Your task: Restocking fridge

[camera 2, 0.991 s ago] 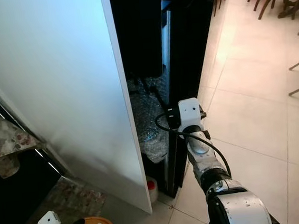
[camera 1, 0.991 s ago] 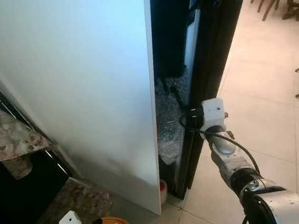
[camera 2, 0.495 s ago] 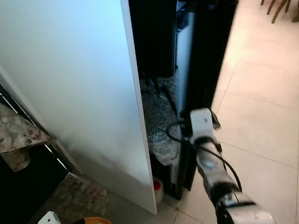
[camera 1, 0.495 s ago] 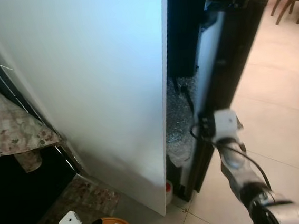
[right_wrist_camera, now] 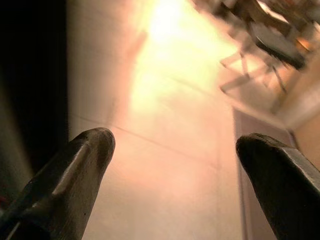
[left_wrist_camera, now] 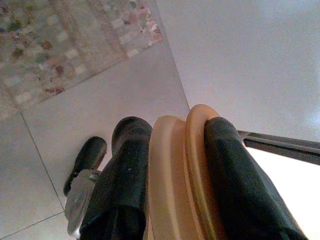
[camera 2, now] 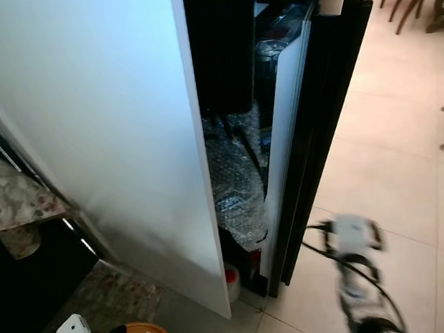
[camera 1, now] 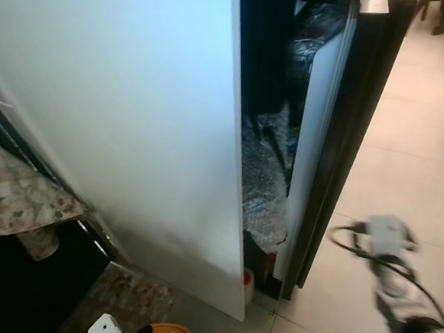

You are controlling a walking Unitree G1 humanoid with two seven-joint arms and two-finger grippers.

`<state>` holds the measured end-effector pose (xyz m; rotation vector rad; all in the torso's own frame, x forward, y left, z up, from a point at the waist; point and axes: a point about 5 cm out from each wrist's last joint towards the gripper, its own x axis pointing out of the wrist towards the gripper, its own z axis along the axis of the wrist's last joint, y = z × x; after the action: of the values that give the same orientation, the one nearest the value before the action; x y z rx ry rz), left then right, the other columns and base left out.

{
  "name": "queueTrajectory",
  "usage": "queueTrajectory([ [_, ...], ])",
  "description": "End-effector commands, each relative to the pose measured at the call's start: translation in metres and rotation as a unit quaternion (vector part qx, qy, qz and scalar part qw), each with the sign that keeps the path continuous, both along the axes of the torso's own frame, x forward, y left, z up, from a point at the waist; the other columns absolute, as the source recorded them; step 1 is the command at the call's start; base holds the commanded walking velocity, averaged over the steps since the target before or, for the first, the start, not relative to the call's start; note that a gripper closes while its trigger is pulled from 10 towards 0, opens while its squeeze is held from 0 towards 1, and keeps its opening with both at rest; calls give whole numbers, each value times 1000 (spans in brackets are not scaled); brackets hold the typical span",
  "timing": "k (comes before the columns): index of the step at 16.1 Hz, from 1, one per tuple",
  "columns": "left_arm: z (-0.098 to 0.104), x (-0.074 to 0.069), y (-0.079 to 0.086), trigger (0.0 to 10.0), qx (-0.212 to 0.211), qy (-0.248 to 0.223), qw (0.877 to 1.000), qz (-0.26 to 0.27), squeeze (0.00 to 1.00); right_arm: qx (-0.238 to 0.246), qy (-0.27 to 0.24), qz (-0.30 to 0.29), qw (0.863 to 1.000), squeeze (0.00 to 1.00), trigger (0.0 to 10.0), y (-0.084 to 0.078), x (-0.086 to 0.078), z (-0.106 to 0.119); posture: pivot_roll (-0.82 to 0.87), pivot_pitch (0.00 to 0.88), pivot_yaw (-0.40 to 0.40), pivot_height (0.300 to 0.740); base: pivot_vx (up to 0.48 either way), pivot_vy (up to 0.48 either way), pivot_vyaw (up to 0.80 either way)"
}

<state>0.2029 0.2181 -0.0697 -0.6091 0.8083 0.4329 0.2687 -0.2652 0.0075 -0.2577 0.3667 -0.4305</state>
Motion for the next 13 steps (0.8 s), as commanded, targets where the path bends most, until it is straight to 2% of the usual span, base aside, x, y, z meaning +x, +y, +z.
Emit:
queueTrajectory([
  [1,-1,-2,1,10000,6,4,1000,-8,0,13,23,-14,1000,0,10000,-3,-6,-6,-12,0,35,740,0,0,0],
  [2,-1,-2,1,10000,6,5,1000,-9,0,19,43,-3,999,0,10000,0,-7,-11,-12,0,35,740,0,0,0],
  [3,-1,-2,1,10000,6,5,1000,-9,0,52,85,24,995,0,10000,12,-10,-22,-7,0,34,740,0,0,0],
  [5,-1,-2,1,10000,6,5,1000,-9,0,90,113,77,986,0,10000,34,-8,-30,-3,0,34,740,0,0,0],
  [6,-1,-2,1,10000,6,5,1000,-8,0,103,118,120,980,0,10000,48,-4,-31,-2,0,34,740,0,0,0],
  [7,-1,-2,1,10000,7,5,1000,-7,0,127,127,181,967,0,10000,68,2,-31,-1,0,34,740,0,0,0],
  [8,-1,-2,1,10000,7,5,1000,-7,0,123,131,198,964,0,10000,72,3,-30,-1,0,34,740,0,0,0],
  [10,-1,-2,2,10000,8,5,1000,-7,0,123,132,265,947,0,10000,88,13,-23,0,0,35,740,0,0,0],
  [13,-1,-2,2,10000,8,6,1000,-6,0,125,101,295,942,0,10000,89,28,-7,-2,0,36,740,0,0,0],
])
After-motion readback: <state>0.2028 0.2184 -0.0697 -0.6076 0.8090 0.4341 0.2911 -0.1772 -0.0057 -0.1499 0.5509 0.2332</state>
